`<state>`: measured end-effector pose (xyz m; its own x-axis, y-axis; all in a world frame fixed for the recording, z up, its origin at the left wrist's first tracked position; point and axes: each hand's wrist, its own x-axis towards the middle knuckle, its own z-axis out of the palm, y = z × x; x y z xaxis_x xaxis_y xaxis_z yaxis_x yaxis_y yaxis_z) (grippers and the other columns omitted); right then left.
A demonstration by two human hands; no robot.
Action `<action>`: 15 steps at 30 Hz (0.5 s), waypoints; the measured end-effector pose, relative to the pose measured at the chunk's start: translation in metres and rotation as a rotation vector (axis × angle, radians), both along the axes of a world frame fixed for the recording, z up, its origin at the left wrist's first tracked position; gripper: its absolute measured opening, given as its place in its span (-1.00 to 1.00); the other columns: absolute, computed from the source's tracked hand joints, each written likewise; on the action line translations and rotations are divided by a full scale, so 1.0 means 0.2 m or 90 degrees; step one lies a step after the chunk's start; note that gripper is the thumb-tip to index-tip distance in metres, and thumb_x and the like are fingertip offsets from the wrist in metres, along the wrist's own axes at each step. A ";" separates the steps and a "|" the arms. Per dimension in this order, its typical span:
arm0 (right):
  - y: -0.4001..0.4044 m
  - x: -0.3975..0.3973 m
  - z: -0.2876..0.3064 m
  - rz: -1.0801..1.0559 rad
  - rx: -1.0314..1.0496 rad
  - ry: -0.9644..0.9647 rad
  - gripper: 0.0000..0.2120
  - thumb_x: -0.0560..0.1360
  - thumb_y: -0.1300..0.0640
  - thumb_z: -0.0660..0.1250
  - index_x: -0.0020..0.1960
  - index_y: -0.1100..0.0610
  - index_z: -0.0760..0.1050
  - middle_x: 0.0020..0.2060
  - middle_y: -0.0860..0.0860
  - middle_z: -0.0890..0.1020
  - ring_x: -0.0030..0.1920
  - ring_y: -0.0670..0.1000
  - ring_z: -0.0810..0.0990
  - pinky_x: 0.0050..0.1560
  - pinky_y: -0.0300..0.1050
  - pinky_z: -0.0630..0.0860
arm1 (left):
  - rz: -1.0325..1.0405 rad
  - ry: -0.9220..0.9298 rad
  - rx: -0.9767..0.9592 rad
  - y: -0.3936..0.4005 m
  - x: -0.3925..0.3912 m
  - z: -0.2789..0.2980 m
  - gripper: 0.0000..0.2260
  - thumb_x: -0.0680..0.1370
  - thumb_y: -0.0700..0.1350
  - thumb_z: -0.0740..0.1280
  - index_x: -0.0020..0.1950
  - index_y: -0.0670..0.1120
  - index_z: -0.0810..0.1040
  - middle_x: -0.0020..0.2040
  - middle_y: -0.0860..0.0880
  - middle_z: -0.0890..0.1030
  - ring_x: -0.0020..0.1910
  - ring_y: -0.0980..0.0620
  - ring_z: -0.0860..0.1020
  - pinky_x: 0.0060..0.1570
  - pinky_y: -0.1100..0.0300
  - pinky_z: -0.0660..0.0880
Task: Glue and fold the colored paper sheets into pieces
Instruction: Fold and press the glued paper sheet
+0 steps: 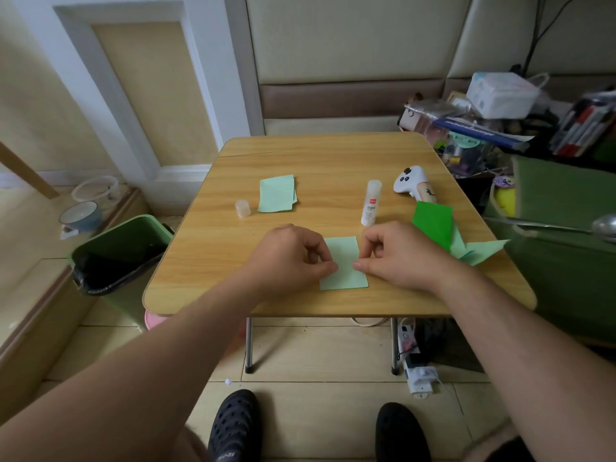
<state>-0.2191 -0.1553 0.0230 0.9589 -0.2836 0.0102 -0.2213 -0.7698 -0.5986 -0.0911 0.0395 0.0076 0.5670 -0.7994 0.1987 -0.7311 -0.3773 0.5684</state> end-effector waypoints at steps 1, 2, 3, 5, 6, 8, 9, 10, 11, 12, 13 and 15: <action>0.01 0.01 -0.01 0.002 -0.009 0.007 -0.78 0.41 0.02 0.62 -0.27 0.01 0.59 -0.50 -0.13 0.44 -0.48 -0.15 0.38 -0.35 -0.19 0.34 | 0.005 -0.027 0.002 -0.01 -0.01 -0.02 -0.89 0.44 0.10 0.53 -0.21 0.12 0.68 -0.31 0.18 0.62 -0.16 0.19 0.53 -0.12 0.22 0.42; 0.02 0.01 -0.01 0.004 -0.018 0.017 -0.78 0.41 0.01 0.62 -0.27 0.00 0.59 -0.49 -0.13 0.45 -0.47 -0.15 0.39 -0.35 -0.20 0.34 | 0.003 -0.049 0.006 -0.02 -0.03 -0.03 -0.89 0.43 0.13 0.51 -0.21 0.14 0.67 -0.31 0.20 0.61 -0.13 0.19 0.52 -0.07 0.18 0.45; 0.02 0.01 -0.02 0.006 -0.028 0.027 -0.78 0.40 -0.01 0.62 -0.26 -0.01 0.60 -0.48 -0.13 0.46 -0.47 -0.15 0.40 -0.35 -0.20 0.35 | -0.001 -0.067 0.012 -0.03 -0.04 -0.05 -0.88 0.42 0.17 0.48 -0.21 0.15 0.65 -0.32 0.22 0.60 -0.12 0.19 0.51 -0.02 0.13 0.48; 0.03 0.01 -0.03 0.009 -0.040 0.037 -0.78 0.40 -0.03 0.62 -0.26 -0.02 0.60 -0.45 -0.12 0.48 -0.44 -0.15 0.40 -0.34 -0.18 0.37 | -0.008 -0.088 0.025 -0.04 -0.05 -0.07 -0.83 0.39 0.24 0.39 -0.21 0.18 0.62 -0.33 0.25 0.59 -0.12 0.19 0.50 0.03 0.04 0.51; 0.03 0.01 -0.03 0.011 -0.037 0.039 -0.78 0.40 -0.03 0.62 -0.26 -0.02 0.60 -0.45 -0.12 0.48 -0.44 -0.15 0.40 -0.33 -0.18 0.37 | -0.010 -0.088 0.028 -0.05 -0.05 -0.07 -0.82 0.38 0.27 0.37 -0.23 0.20 0.60 -0.33 0.26 0.58 -0.13 0.20 0.50 0.04 0.02 0.52; 0.04 0.01 -0.03 0.024 -0.018 0.049 -0.78 0.38 -0.03 0.64 -0.25 -0.01 0.62 -0.47 -0.15 0.48 -0.44 -0.17 0.39 -0.32 -0.19 0.38 | -0.020 -0.089 0.036 -0.05 -0.04 -0.07 -0.82 0.35 0.31 0.36 -0.25 0.23 0.58 -0.34 0.27 0.58 -0.13 0.20 0.50 0.05 0.01 0.52; 0.04 0.01 -0.03 0.033 -0.007 0.059 -0.77 0.37 -0.03 0.65 -0.26 -0.01 0.62 -0.49 -0.17 0.47 -0.45 -0.18 0.39 -0.33 -0.19 0.38 | -0.033 -0.090 0.045 -0.04 -0.04 -0.06 -0.80 0.33 0.33 0.36 -0.24 0.24 0.59 -0.32 0.27 0.59 -0.11 0.21 0.49 0.06 0.01 0.52; 0.04 0.00 -0.03 0.040 0.006 0.072 -0.76 0.35 -0.03 0.67 -0.26 0.00 0.63 -0.53 -0.20 0.46 -0.47 -0.19 0.38 -0.34 -0.19 0.37 | -0.050 -0.086 0.059 -0.03 -0.03 -0.05 -0.77 0.30 0.36 0.36 -0.24 0.25 0.60 -0.30 0.28 0.60 -0.07 0.22 0.49 0.07 0.03 0.51; 0.04 0.00 -0.02 0.048 0.016 0.083 -0.75 0.33 -0.03 0.68 -0.26 0.01 0.63 -0.55 -0.23 0.46 -0.48 -0.19 0.38 -0.35 -0.19 0.36 | -0.069 -0.079 0.074 -0.02 -0.01 -0.04 -0.74 0.28 0.39 0.37 -0.22 0.26 0.61 -0.28 0.29 0.60 -0.04 0.23 0.48 0.08 0.07 0.50; 0.04 0.00 -0.02 0.053 0.023 0.091 -0.75 0.31 -0.04 0.69 -0.25 0.01 0.63 -0.55 -0.25 0.45 -0.48 -0.19 0.38 -0.35 -0.20 0.35 | -0.083 -0.067 0.089 -0.01 0.00 -0.02 -0.71 0.25 0.42 0.40 -0.21 0.26 0.63 -0.26 0.29 0.61 -0.01 0.23 0.48 0.08 0.12 0.49; 0.04 -0.01 -0.02 0.054 0.028 0.094 -0.74 0.30 -0.05 0.69 -0.25 0.01 0.64 -0.55 -0.25 0.45 -0.47 -0.19 0.38 -0.36 -0.21 0.35 | -0.090 -0.050 0.099 0.01 0.02 -0.01 -0.66 0.22 0.44 0.43 -0.19 0.26 0.64 -0.25 0.27 0.62 0.01 0.23 0.48 0.07 0.15 0.48; 0.03 -0.01 -0.02 0.035 0.043 0.078 -0.75 0.33 -0.08 0.67 -0.23 0.01 0.65 -0.54 -0.21 0.46 -0.47 -0.19 0.38 -0.37 -0.24 0.34 | -0.080 -0.022 0.098 0.03 0.06 0.00 -0.57 0.19 0.48 0.45 -0.14 0.22 0.68 -0.23 0.24 0.63 0.01 0.23 0.50 0.03 0.16 0.49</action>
